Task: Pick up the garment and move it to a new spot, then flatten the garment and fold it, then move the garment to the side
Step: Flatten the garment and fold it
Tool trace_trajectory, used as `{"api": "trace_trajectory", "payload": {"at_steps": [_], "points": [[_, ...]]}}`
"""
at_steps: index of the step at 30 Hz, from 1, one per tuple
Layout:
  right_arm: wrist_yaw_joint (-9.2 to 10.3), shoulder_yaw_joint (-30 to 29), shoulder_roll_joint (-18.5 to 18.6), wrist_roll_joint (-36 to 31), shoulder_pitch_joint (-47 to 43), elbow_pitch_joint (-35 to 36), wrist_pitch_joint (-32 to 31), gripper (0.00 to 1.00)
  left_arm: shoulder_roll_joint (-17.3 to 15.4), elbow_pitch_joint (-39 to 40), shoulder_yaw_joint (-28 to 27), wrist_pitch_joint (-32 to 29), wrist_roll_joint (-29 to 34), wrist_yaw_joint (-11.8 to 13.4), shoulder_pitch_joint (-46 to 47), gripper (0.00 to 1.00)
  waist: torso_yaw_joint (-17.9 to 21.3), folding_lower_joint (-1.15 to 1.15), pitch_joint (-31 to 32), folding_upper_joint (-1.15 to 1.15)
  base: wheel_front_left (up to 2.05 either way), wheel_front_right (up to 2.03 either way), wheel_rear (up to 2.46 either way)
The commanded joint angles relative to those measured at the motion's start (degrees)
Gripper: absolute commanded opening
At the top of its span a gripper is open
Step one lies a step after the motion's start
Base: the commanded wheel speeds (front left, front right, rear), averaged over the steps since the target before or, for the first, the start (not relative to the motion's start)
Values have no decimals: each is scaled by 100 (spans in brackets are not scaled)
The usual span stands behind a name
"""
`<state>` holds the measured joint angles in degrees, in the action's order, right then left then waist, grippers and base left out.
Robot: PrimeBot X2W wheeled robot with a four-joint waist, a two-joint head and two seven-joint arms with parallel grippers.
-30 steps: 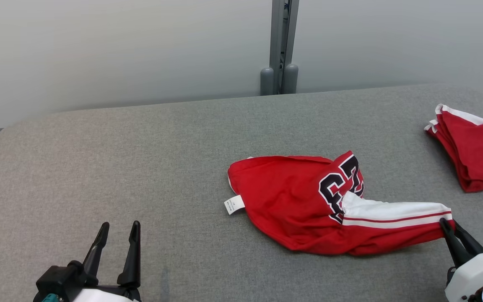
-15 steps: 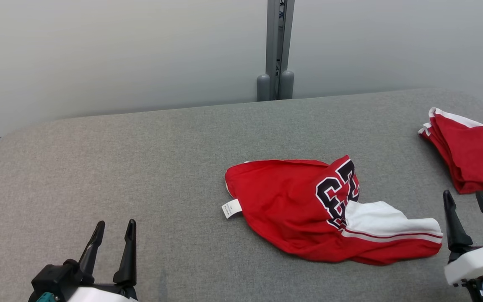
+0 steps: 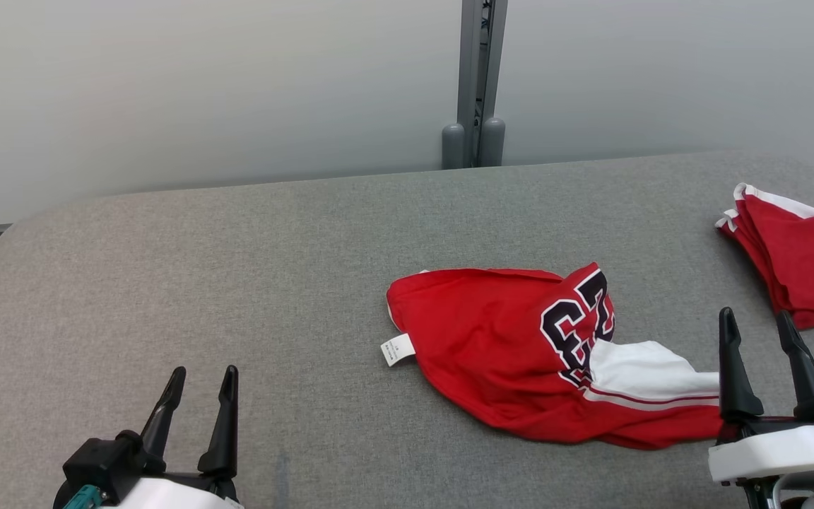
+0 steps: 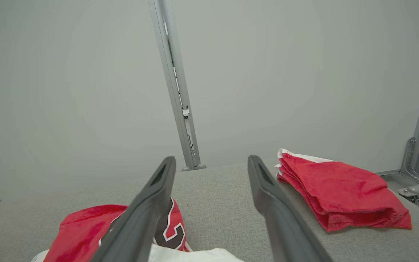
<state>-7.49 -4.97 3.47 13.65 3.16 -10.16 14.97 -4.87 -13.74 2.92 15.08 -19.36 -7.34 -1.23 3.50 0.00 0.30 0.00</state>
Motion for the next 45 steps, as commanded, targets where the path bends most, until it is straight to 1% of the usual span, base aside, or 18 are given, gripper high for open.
{"api": "trace_trajectory", "payload": {"at_steps": [1, 8, 12, 14, 18, 21, 25, 28, 34, 36, 45], "points": [[-1, -3, 2, -32, -38, 37, 30, 100, -51, -24, 22, 0, -26, -12, 85, 100, 12, 0, -10, 0, 0, 0, 0], [-1, 25, -29, -70, 51, 58, 30, 100, -204, -92, 284, -308, -93, -12, 320, 100, 75, 0, -48, 0, 0, 0, 0], [-1, 94, -34, -115, 111, 46, 31, 100, -441, -245, 629, -993, -219, -16, 688, 100, 172, 0, -99, 0, 0, 0, 0], [-1, 120, -34, -127, 130, 42, 31, 100, -594, -333, 754, -1354, -161, -16, 945, 100, 253, 0, -149, 0, 0, 0, 0], [-1, 159, -36, -176, 240, 72, 31, 100, -664, -539, 1016, -2020, -390, -17, 1462, 100, 450, 0, -333, 0, 0, 0, 0], [-1, 211, -40, -211, 316, 94, 31, 100, -717, -744, 1196, -2412, -626, -17, 1871, 100, 651, 0, -500, 0, 0, 0, 0], [-1, 262, -45, -241, 425, 170, 31, 100, -810, -1037, 1358, -2747, -1020, -17, 2381, 100, 936, 0, -758, 0, 0, 0, 0], [-1, 348, -48, -156, 494, 255, 30, 100, -903, -1262, 1547, -2953, -1326, -17, 2719, 100, 1124, 0, -960, 0, 0, 0, 0], [-1, 497, -47, -190, 623, 390, 30, 100, -1122, -1763, 1813, -3297, -1971, -18, 3251, 100, 1464, 0, -1276, 0, 0, 0, 0], [-1, 520, -45, -165, 632, 440, 31, 100, -1141, -1935, 1873, -3364, -2200, -18, 3383, 100, 1545, 0, -1343, 0, 0, 0, 0], [-1, 582, -47, -90, 563, 486, 31, 100, -1360, -2488, 2354, -3349, -2591, -18, 3728, 100, 1735, 0, -1477, 0, 0, 0, 0]]}}
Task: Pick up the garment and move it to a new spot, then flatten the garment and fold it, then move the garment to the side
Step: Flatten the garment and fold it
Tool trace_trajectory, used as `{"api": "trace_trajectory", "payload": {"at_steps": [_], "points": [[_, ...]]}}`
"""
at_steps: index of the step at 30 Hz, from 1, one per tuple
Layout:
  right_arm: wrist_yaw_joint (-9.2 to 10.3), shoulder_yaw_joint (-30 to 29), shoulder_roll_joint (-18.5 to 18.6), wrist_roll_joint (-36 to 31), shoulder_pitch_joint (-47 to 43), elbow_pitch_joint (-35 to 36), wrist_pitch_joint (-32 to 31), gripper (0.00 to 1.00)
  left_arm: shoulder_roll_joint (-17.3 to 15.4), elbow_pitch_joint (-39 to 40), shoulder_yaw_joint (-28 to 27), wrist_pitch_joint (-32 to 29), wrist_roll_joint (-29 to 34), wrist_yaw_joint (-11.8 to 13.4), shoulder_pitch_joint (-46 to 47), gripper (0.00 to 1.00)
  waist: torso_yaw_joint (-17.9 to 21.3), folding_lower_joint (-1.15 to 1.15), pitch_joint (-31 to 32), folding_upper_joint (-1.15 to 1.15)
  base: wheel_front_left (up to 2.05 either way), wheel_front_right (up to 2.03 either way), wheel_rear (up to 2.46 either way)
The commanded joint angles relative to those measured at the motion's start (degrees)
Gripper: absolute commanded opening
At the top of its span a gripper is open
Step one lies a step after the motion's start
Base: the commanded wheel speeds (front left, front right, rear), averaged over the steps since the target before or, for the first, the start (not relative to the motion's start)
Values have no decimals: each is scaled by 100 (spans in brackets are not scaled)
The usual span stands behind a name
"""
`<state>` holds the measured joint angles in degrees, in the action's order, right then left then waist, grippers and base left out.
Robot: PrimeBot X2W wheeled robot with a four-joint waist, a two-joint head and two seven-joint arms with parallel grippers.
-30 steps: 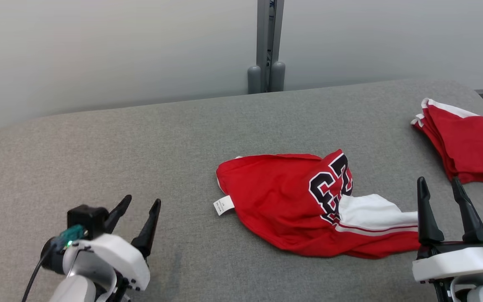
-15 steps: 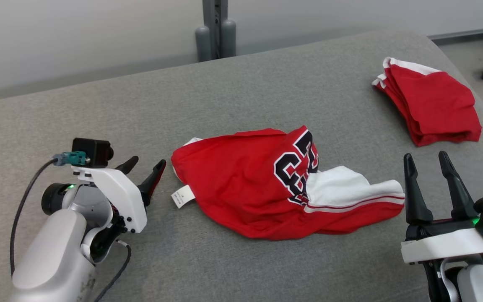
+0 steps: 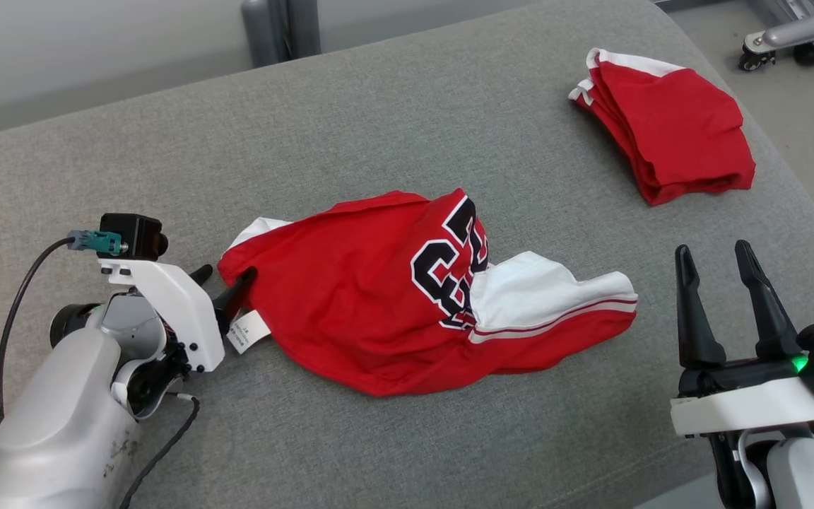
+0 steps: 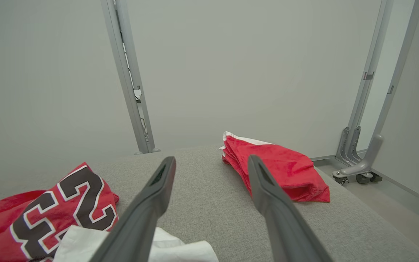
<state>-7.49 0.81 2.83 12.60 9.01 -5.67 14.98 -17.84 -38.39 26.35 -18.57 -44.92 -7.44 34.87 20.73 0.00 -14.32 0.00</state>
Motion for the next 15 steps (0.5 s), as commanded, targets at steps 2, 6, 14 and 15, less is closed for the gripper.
{"api": "trace_trajectory", "payload": {"at_steps": [2, 6, 14, 15], "points": [[-1, 6, 18, 21, -23, 39, 30, 100, -76, -85, 111, 1, -151, -8, 156, 100, 18, 0, -37, 0, 0, 0, 0], [-1, 32, 17, 43, -14, 39, 30, 100, -118, -104, 326, -6, -393, -8, 261, 100, -2, 0, -87, 0, 0, 0, 0], [-1, 21, 17, 43, -1, 23, 30, 100, -218, -63, 642, 200, -624, -8, 392, 0, -89, 0, -89, 0, 0, 0, 0], [-1, 12, 17, 38, -3, 10, 31, 100, -220, -37, 696, 224, -663, -8, 401, 0, -110, 0, -74, 0, 0, 0, 0]]}}
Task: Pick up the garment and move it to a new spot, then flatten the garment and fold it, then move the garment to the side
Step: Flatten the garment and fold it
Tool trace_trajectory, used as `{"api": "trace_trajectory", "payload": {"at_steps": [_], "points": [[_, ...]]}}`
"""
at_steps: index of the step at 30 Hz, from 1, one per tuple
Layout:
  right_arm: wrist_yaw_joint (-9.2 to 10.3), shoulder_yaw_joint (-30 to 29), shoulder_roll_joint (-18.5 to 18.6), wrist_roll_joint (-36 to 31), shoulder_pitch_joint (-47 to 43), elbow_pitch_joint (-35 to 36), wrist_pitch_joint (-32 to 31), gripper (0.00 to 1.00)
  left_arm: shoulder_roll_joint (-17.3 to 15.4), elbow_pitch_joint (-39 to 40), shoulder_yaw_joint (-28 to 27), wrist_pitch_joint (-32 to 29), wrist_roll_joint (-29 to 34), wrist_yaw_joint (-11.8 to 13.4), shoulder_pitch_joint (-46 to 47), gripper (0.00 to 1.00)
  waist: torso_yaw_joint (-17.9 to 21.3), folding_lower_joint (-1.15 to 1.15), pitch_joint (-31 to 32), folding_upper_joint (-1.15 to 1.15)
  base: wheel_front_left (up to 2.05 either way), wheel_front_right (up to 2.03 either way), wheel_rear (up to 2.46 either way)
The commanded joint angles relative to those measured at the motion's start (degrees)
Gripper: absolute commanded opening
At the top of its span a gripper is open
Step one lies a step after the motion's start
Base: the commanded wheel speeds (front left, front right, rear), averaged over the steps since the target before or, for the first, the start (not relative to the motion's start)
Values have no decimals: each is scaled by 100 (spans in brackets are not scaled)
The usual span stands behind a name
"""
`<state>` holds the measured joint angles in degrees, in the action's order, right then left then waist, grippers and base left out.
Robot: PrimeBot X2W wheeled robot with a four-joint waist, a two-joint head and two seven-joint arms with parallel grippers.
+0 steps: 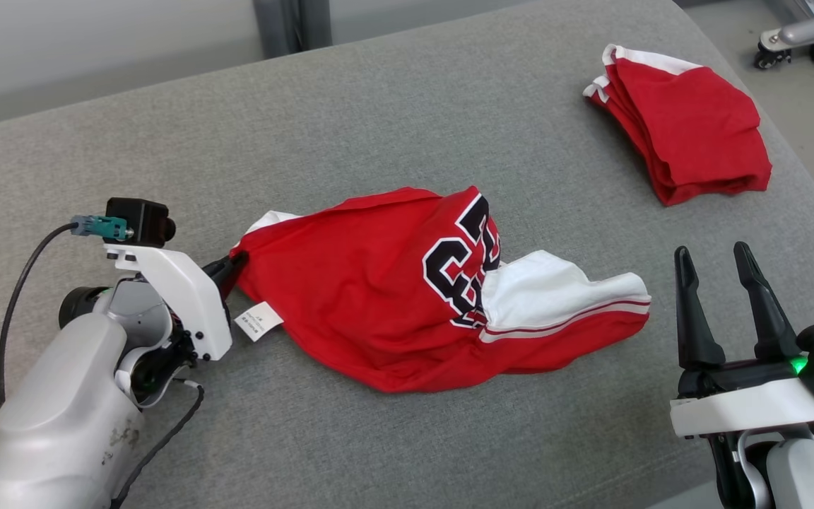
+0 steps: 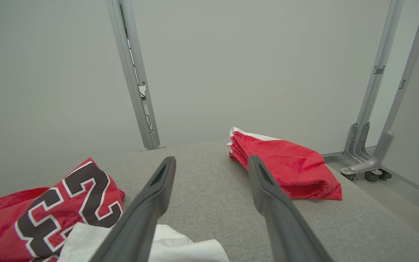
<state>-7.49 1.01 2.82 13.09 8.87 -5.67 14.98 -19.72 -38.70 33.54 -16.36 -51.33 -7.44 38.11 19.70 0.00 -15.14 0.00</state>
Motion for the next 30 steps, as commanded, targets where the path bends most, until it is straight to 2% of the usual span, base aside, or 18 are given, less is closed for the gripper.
{"api": "trace_trajectory", "payload": {"at_steps": [1, 8, 16, 30], "points": [[-1, -14, 18, -14, 11, -2, 30, 100, -38, 25, 34, 37, -60, -8, 87, 0, -29, 0, 28, 0, 0, 0, 0], [-1, -83, 19, -73, 21, -103, 30, 100, -17, 154, 232, 452, -228, -8, 121, 0, -261, 0, 285, 0, 0, 0, 0], [-1, -233, 21, -164, -68, -266, 31, 100, -27, 263, 210, 954, -273, 8, -199, 0, -747, 0, 772, 0, 0, 0, 0], [-1, -446, 31, -181, -179, -420, 30, 100, -503, 821, -191, 1384, -579, 565, -1410, 0, -1453, 0, 1207, 0, 0, 0, 0]]}}
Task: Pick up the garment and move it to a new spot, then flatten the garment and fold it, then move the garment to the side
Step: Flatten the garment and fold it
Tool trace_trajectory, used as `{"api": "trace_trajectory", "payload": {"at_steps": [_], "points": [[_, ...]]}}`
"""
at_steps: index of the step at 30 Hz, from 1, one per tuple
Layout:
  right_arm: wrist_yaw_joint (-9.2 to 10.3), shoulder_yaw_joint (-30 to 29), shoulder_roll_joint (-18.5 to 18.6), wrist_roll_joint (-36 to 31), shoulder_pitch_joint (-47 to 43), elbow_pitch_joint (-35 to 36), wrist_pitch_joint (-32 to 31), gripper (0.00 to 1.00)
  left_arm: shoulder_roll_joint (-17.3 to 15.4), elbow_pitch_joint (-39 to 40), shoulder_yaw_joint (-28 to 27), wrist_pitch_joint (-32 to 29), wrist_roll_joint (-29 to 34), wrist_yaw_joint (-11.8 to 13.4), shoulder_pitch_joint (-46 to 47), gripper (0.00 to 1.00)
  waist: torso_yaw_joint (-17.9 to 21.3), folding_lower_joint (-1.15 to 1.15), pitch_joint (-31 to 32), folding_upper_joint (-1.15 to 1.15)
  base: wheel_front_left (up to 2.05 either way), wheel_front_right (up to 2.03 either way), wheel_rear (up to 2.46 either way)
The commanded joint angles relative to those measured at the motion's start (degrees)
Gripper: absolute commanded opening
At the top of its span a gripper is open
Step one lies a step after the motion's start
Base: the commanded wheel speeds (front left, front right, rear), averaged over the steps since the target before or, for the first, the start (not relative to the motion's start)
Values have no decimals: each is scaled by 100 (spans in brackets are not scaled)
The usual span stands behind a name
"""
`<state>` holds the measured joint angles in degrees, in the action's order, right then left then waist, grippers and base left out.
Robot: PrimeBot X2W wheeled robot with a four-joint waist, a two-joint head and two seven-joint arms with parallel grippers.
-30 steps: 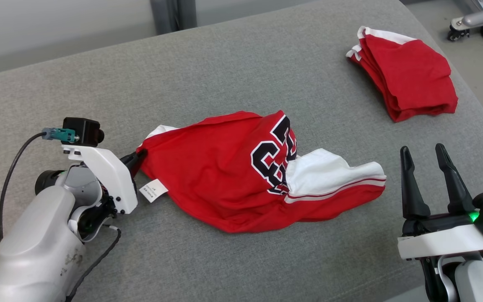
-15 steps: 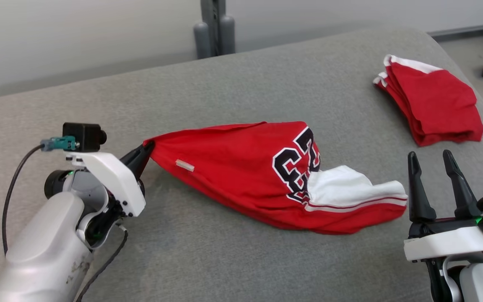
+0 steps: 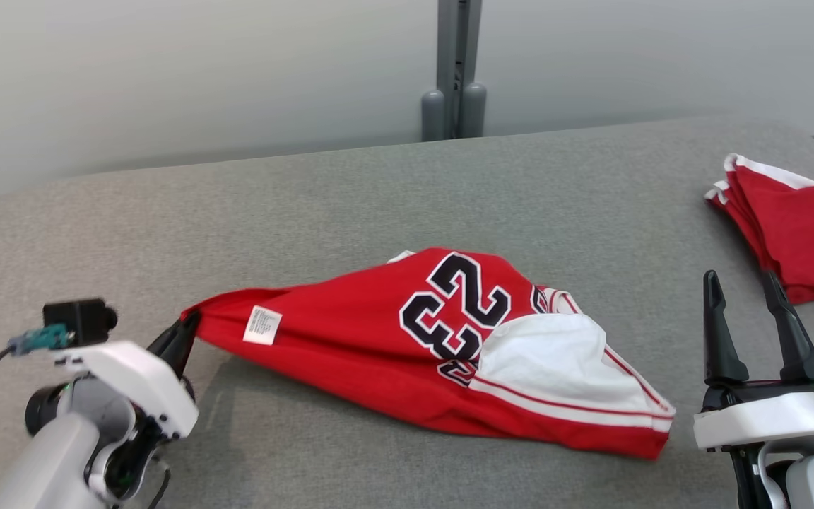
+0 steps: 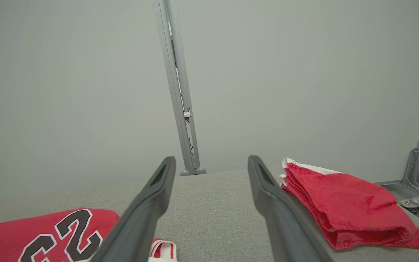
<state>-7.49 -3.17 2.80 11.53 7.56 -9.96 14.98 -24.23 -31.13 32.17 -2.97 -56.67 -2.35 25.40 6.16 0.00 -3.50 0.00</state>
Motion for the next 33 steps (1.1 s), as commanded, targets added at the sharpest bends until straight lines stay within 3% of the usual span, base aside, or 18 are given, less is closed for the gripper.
{"api": "trace_trajectory", "payload": {"at_steps": [1, 8, 20, 30, 31, 32, 33], "points": [[-1, -29, 33, -25, -48, 9, 30, 100, -51, 64, -54, 45, -45, 55, -139, 0, -99, 0, 43, 0, 0, 0, 0], [-1, -158, 29, -55, -89, 79, 30, 100, -344, 581, -317, 246, -323, 345, -1077, 0, -324, 0, -9, 0, 0, 0, 0], [-1, -201, 56, -110, -29, 47, 31, 100, -361, 1016, -451, 455, -459, 873, -1879, 0, -502, 0, 26, 0, 0, 0, 0], [-1, -181, 92, -66, -113, -10, 30, 100, -444, 1284, -393, 399, -432, 1158, -2282, 0, -458, 0, 124, 0, 0, 0, 0], [-1, -175, 92, -60, -109, -13, 30, 100, -445, 1331, -403, 434, -414, 1195, -2279, 33, -451, 0, 134, 0, 0, 0, 0], [-1, -168, 94, -56, -109, -16, 30, 100, -449, 1376, -410, 462, -393, 1210, -2284, 100, -444, 0, 147, 0, 0, 0, 0], [-1, -164, 98, -50, -115, -19, 30, 100, -450, 1423, -414, 483, -383, 1236, -2295, 100, -440, 0, 160, 0, 0, 0, 0]]}}
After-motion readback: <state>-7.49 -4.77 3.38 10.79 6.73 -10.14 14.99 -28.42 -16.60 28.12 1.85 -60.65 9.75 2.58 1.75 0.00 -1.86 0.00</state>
